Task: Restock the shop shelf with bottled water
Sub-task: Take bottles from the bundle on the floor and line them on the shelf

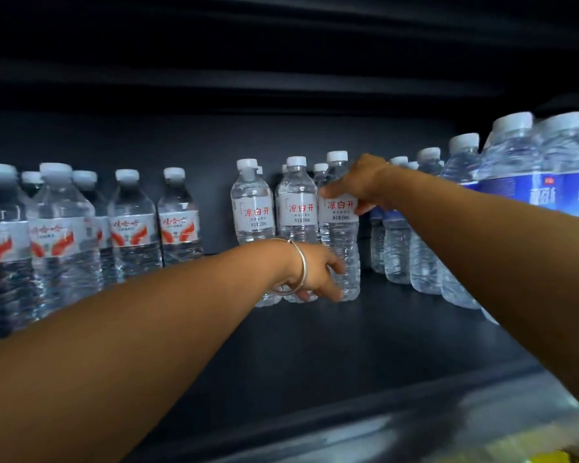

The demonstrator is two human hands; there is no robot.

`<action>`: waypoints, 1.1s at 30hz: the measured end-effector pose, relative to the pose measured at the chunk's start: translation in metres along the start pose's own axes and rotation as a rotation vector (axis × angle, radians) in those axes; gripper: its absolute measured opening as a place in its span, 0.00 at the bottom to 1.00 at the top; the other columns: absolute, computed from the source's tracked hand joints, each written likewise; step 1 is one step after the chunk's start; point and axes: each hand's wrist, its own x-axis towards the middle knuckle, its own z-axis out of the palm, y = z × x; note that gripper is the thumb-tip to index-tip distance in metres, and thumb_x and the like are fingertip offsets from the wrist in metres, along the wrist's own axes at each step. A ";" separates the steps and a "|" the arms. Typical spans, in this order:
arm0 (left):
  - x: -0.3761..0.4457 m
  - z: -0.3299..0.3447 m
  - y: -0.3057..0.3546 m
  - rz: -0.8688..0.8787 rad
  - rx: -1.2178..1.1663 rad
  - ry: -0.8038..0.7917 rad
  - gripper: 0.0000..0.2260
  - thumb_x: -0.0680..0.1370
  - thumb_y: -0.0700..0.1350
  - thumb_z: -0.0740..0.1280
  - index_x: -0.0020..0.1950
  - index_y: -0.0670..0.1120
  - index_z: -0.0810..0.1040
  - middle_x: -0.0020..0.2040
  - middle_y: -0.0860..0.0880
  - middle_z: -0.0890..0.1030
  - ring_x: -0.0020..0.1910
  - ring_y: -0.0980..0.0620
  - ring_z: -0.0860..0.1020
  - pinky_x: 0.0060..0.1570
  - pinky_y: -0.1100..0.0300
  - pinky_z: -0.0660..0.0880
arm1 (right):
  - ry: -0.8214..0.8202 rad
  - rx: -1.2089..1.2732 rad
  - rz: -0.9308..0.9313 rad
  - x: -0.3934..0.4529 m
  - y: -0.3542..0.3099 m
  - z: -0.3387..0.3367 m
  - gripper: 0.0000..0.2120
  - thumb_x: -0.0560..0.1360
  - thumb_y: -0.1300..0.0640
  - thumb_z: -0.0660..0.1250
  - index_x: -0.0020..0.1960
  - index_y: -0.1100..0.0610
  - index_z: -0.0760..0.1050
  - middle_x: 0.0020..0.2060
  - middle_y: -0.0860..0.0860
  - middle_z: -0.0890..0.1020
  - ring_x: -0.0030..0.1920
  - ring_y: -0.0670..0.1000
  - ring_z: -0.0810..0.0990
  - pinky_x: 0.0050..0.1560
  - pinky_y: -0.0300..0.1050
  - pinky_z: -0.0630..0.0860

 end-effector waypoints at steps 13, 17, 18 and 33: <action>0.010 0.002 -0.006 -0.036 0.041 0.049 0.31 0.76 0.42 0.67 0.76 0.45 0.56 0.66 0.43 0.73 0.34 0.58 0.74 0.50 0.60 0.76 | 0.067 -0.136 -0.031 0.022 0.013 0.015 0.21 0.74 0.46 0.67 0.57 0.62 0.75 0.47 0.57 0.82 0.42 0.54 0.82 0.38 0.40 0.80; 0.008 0.003 -0.003 -0.021 0.099 0.065 0.30 0.76 0.43 0.68 0.75 0.45 0.59 0.66 0.45 0.74 0.34 0.56 0.75 0.45 0.59 0.77 | 0.032 -0.072 0.001 0.016 0.012 0.016 0.23 0.73 0.51 0.70 0.62 0.62 0.71 0.51 0.60 0.81 0.48 0.57 0.83 0.45 0.48 0.82; 0.008 0.002 -0.002 -0.020 0.119 0.071 0.30 0.76 0.44 0.68 0.74 0.46 0.60 0.65 0.45 0.74 0.35 0.54 0.76 0.48 0.57 0.78 | 0.009 -0.037 0.020 0.012 0.010 0.016 0.25 0.73 0.54 0.71 0.65 0.63 0.68 0.53 0.61 0.80 0.49 0.59 0.83 0.49 0.51 0.81; 0.008 0.003 -0.009 0.006 0.193 0.094 0.28 0.75 0.45 0.69 0.72 0.46 0.64 0.66 0.47 0.73 0.60 0.44 0.75 0.62 0.51 0.73 | 0.064 -0.021 -0.017 0.011 0.018 0.026 0.28 0.72 0.59 0.71 0.69 0.61 0.65 0.59 0.58 0.76 0.45 0.55 0.81 0.51 0.50 0.80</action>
